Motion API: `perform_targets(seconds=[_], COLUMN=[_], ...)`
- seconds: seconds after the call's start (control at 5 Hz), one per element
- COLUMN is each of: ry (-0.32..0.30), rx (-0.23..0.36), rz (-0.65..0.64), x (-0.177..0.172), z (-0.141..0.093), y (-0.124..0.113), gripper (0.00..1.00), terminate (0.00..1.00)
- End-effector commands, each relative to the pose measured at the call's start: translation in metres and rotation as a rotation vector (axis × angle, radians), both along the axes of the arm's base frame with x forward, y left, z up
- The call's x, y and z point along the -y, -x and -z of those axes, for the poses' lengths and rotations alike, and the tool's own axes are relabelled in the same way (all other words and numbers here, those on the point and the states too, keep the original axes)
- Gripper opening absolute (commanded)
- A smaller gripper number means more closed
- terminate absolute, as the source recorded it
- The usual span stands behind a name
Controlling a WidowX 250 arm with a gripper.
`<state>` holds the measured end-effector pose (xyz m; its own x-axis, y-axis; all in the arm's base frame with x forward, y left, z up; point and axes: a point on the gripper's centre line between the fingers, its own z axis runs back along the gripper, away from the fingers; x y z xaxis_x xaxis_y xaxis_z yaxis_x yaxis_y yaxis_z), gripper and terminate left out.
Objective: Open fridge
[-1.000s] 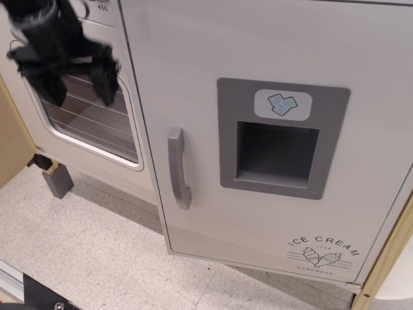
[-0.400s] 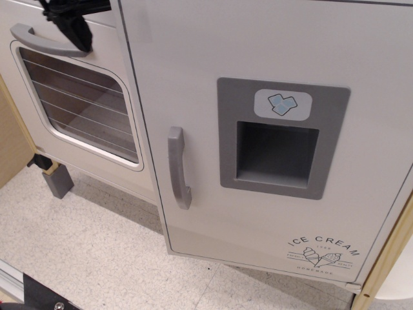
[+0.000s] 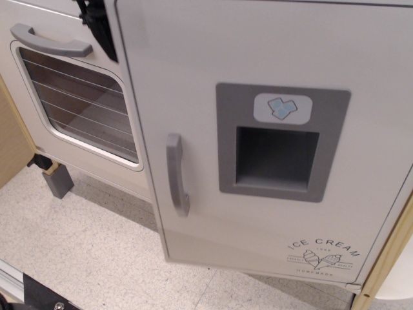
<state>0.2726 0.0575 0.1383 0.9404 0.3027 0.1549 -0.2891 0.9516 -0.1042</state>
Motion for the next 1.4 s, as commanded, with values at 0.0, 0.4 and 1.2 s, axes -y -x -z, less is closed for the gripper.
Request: perform_targets(seconds=[0.0, 0.4, 1.2], ry=[-0.031, -0.015, 0.027], rx=[0.073, 0.041, -0.02], rz=[0.167, 0.356, 0.507], x=[0.022, 0.045, 0.083], z=[-0.02, -0.014, -0.019], y=[0.054, 0.101, 0.126], gripper=[1.0, 1.0, 1.0], terminate=[0.0, 0.0, 0.0])
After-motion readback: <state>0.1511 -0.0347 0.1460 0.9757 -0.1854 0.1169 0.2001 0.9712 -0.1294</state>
